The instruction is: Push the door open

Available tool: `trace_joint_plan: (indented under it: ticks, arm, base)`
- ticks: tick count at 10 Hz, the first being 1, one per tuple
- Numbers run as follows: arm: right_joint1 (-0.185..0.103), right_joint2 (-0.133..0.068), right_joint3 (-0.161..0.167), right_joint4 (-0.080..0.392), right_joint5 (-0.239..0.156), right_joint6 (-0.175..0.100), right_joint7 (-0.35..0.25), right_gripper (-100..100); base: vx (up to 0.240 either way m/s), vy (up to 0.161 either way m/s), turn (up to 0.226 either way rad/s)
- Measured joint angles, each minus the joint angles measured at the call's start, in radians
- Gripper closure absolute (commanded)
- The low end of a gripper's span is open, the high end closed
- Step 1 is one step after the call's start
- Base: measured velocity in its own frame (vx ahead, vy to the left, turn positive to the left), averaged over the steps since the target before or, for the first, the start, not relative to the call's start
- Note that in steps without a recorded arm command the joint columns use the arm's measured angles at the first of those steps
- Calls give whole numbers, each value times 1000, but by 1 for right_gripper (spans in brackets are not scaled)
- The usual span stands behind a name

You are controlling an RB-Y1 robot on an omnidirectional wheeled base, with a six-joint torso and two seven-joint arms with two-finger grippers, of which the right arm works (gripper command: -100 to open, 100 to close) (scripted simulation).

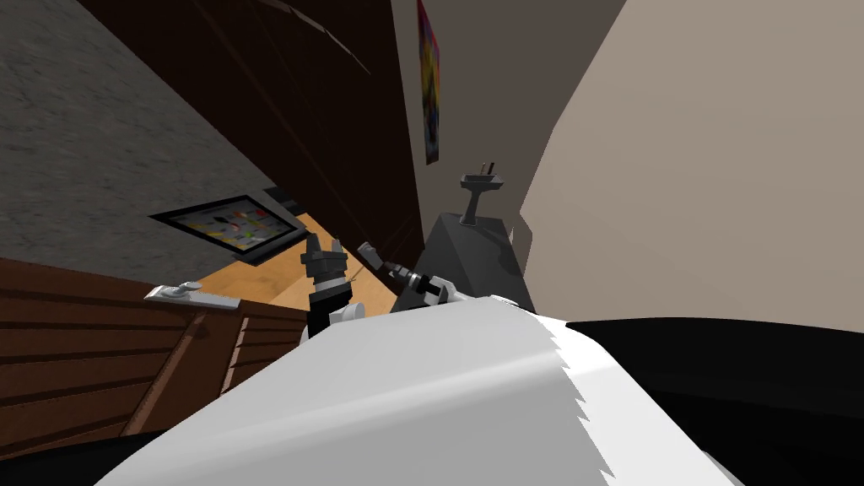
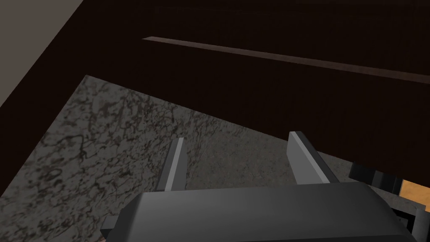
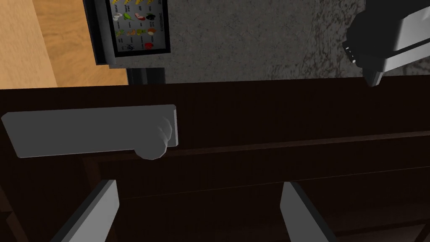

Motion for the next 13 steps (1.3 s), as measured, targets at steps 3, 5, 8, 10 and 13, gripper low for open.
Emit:
trace_joint_plan:
  ticks: [3,5,8,10,13]
  arm:
    - [-51,3,55,69,-5,12,-18,-100]
    - [-76,5,85,104,-7,21,-27,-100]
    - [-75,10,82,114,-7,20,-25,-100]
    - [-71,17,75,126,-6,16,-19,-100]
    - [-65,29,64,143,-5,12,-10,-100]
  base:
    - [214,36,-34]
    - [171,22,-21]
    - [76,142,35]
    - [101,169,43]
    - [121,156,48]
